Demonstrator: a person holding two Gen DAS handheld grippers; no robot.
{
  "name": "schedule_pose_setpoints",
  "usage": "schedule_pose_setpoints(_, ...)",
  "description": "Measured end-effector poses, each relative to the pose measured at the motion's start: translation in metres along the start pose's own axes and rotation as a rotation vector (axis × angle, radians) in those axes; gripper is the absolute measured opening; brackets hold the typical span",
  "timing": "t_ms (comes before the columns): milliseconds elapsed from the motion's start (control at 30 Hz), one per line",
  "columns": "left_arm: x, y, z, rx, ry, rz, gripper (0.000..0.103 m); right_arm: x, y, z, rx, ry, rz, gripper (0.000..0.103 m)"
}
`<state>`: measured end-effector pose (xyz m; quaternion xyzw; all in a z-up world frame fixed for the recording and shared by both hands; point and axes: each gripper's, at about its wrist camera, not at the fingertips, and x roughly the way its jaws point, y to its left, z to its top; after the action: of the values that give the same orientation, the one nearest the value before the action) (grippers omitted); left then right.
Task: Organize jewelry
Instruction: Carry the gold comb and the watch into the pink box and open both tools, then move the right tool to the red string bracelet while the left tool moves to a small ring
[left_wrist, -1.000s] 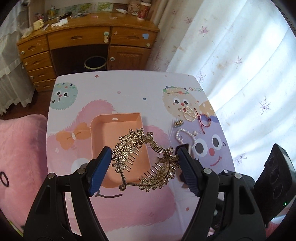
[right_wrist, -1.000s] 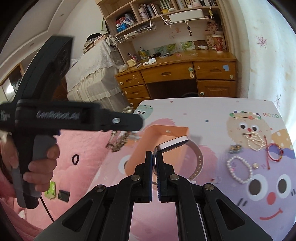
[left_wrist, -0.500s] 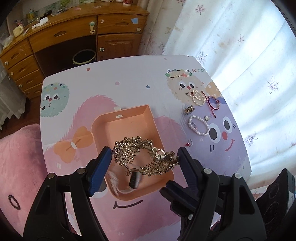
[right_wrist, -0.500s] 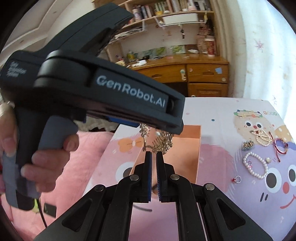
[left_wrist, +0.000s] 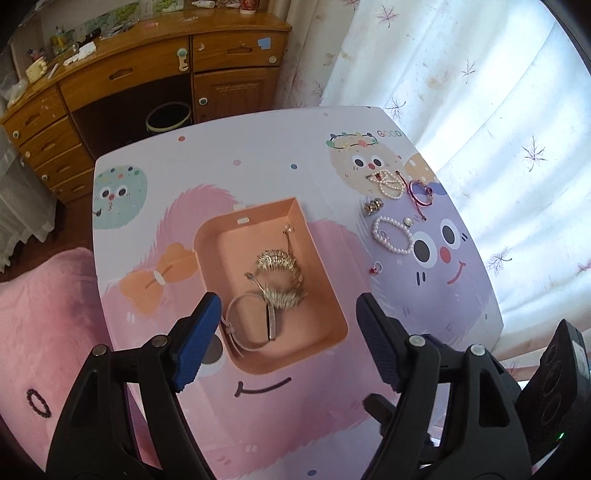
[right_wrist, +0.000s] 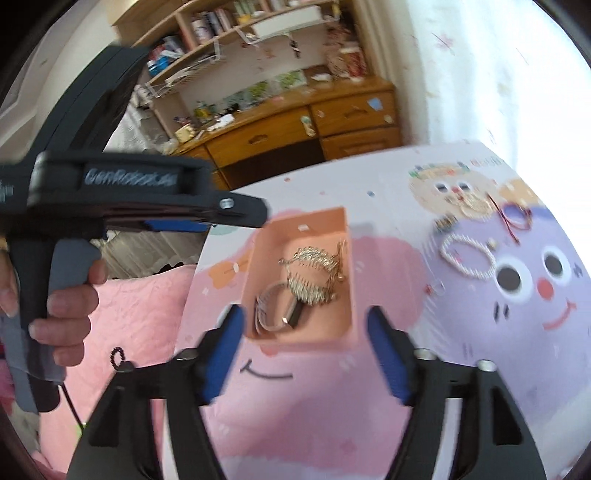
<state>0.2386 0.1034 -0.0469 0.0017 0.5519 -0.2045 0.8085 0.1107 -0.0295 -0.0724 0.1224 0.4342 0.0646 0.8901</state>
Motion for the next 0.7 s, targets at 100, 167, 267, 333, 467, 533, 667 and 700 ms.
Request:
schedule_pose_setpoints(100,0.002,-0.002,-0.016,-0.035,0.015,0.014,0.073,-0.013,-0.031,-0.008,0.033,0.032,-0.025,0.082)
schedule_pose_setpoints(167,0.004,-0.006,-0.026,-0.058,0.029,0.022,0.073,-0.02,-0.049,-0.011,0.073,0.058,-0.037,0.083)
schedule_pose_setpoints(267,0.006,-0.016,-0.044,-0.09,0.04,0.008,0.073,-0.033,-0.083,-0.015,0.156,0.079,-0.039,0.085)
schedule_pose_setpoints(333,0.008,-0.027,-0.056,-0.096,0.044,0.015,0.073,-0.038,-0.106,-0.013,0.207,0.088,-0.045,0.087)
schedule_pose_setpoints(467,0.008,-0.054,-0.073,-0.105,0.034,0.047,0.073,-0.051,-0.15,0.003,0.278,0.118,-0.021,0.088)
schedule_pose_setpoints(533,0.008,-0.067,-0.076,-0.122,0.019,0.048,0.073,-0.052,-0.171,0.014,0.297,0.13,-0.01,0.088)
schedule_pose_setpoints(667,0.016,-0.095,-0.074,-0.156,-0.012,0.06,0.073,-0.055,-0.205,0.039,0.303,0.143,-0.015,0.089)
schedule_pose_setpoints(700,0.019,-0.101,-0.071,-0.16,-0.015,0.071,0.073,-0.055,-0.214,0.045,0.298,0.149,-0.018,0.089)
